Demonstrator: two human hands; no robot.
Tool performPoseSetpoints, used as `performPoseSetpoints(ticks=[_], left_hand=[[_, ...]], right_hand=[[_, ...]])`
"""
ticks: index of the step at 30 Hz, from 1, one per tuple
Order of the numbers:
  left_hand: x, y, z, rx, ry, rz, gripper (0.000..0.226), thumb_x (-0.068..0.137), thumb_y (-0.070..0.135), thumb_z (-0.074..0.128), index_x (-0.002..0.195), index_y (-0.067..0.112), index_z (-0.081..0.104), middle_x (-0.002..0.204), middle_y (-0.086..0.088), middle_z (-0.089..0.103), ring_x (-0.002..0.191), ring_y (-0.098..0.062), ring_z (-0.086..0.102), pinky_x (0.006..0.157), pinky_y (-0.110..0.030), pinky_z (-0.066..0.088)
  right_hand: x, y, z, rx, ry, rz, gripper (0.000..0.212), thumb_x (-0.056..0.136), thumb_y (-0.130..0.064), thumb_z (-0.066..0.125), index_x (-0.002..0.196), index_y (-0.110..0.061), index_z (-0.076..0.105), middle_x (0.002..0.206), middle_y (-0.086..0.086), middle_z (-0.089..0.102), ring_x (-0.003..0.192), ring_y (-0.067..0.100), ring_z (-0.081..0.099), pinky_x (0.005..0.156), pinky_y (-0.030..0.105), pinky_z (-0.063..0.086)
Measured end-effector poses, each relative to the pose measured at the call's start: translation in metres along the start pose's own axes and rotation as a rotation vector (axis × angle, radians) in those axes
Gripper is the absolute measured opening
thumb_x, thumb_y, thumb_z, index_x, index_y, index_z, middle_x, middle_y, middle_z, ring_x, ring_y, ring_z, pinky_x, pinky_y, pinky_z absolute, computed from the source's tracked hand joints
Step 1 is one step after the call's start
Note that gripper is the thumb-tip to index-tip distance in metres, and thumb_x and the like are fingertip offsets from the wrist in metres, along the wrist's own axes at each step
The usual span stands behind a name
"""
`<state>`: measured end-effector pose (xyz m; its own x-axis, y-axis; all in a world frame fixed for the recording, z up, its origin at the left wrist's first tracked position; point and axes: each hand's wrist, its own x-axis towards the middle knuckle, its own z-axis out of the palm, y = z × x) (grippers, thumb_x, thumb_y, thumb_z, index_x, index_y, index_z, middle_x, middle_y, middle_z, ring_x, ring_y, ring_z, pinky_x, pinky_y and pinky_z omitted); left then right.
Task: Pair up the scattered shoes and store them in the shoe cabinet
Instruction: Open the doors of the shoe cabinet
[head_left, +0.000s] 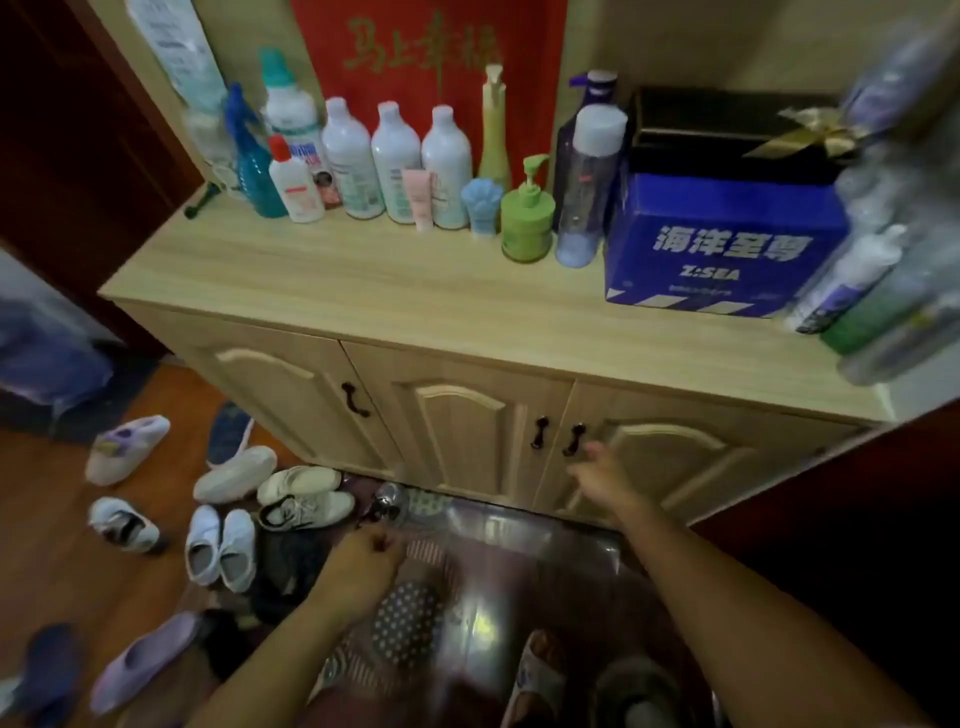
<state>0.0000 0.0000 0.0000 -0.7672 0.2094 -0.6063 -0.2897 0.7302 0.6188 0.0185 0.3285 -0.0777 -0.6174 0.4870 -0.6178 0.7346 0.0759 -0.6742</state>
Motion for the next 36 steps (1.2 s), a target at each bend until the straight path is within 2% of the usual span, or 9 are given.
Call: performPoseSetpoints(ticks=[7,12,15,18,22,24,27,32,36], left_hand=[[0.014,0.018,0.025,-0.08,-0.04,-0.065,0.022,0.1,0.022,0.056,0.095,0.007,0.071,0.09,-0.011,0.072,0.085,-0.024,0.067,0.075,-0.034,0.047],[0.042,0.029,0.042,-0.006,-0.202,0.021,0.027,0.098,0.021,0.054,0.079,0.006,0.065,0.076,-0.007,0.062,0.077,-0.022,0.061,0.073,-0.042,0.048],[0.065,0.039,0.058,-0.022,-0.259,0.049,0.023,0.095,0.034,0.056,0.09,0.017,0.071,0.086,-0.002,0.074,0.086,-0.023,0.071,0.085,-0.046,0.055],[0.099,0.05,0.089,-0.037,-0.32,0.045,0.012,0.096,0.023,0.06,0.107,0.023,0.064,0.096,-0.008,0.069,0.092,-0.029,0.067,0.09,-0.054,0.053],[0.146,0.085,0.127,-0.008,-0.375,0.107,0.047,0.097,0.009,0.06,0.141,0.001,0.045,0.121,-0.019,0.058,0.089,-0.024,0.056,0.073,-0.033,0.052],[0.165,0.104,0.136,-0.021,-0.331,0.142,0.058,0.095,0.011,0.061,0.147,0.006,0.037,0.125,-0.01,0.051,0.095,-0.02,0.053,0.083,-0.032,0.054],[0.186,0.122,0.156,-0.101,-0.323,0.07,0.043,0.096,0.018,0.059,0.137,0.013,0.048,0.115,-0.002,0.057,0.091,-0.018,0.054,0.088,-0.042,0.05],[0.199,0.117,0.17,-0.109,-0.337,0.029,0.027,0.093,0.02,0.059,0.12,0.016,0.057,0.105,-0.005,0.059,0.09,-0.026,0.06,0.068,-0.034,0.047],[0.156,0.078,0.176,-0.024,-0.21,0.096,0.022,0.099,0.013,0.057,0.12,0.005,0.057,0.094,-0.012,0.062,0.099,-0.037,0.063,0.066,-0.028,0.052]], right_hand=[[0.041,-0.002,0.022,0.105,-0.001,0.131,0.05,0.095,-0.015,0.053,0.144,-0.018,0.043,0.128,0.017,0.056,0.112,0.035,0.058,0.098,0.049,0.051],[0.01,0.026,0.028,-0.019,0.044,0.099,0.05,0.099,-0.022,0.05,0.148,-0.02,0.04,0.133,0.018,0.057,0.111,0.036,0.058,0.093,0.04,0.049],[-0.03,0.064,0.025,-0.072,-0.042,0.139,0.046,0.1,-0.021,0.05,0.145,-0.013,0.042,0.134,0.016,0.056,0.118,0.033,0.057,0.102,0.042,0.047],[-0.079,0.108,0.026,-0.047,0.091,0.181,0.046,0.094,-0.024,0.062,0.137,-0.015,0.05,0.117,0.006,0.063,0.103,0.022,0.062,0.089,0.036,0.052],[-0.121,0.14,0.019,0.125,0.182,0.224,0.054,0.087,-0.045,0.071,0.135,-0.026,0.055,0.128,-0.006,0.063,0.119,0.019,0.06,0.094,0.032,0.047],[-0.133,0.148,0.012,0.135,0.249,0.257,0.054,0.086,-0.053,0.069,0.13,-0.025,0.058,0.122,-0.004,0.065,0.112,0.02,0.062,0.093,0.036,0.048],[-0.146,0.175,0.005,0.057,0.37,0.355,0.059,0.088,-0.059,0.061,0.131,-0.018,0.059,0.123,0.005,0.066,0.113,0.028,0.062,0.093,0.037,0.049],[-0.151,0.195,-0.001,0.093,0.435,0.466,0.031,0.097,-0.04,0.045,0.112,-0.019,0.062,0.112,0.009,0.068,0.107,0.033,0.064,0.077,0.03,0.05],[-0.15,0.198,0.0,0.05,0.453,0.486,0.04,0.091,-0.053,0.049,0.098,-0.017,0.064,0.105,0.01,0.07,0.072,0.012,0.059,0.068,0.028,0.049]])
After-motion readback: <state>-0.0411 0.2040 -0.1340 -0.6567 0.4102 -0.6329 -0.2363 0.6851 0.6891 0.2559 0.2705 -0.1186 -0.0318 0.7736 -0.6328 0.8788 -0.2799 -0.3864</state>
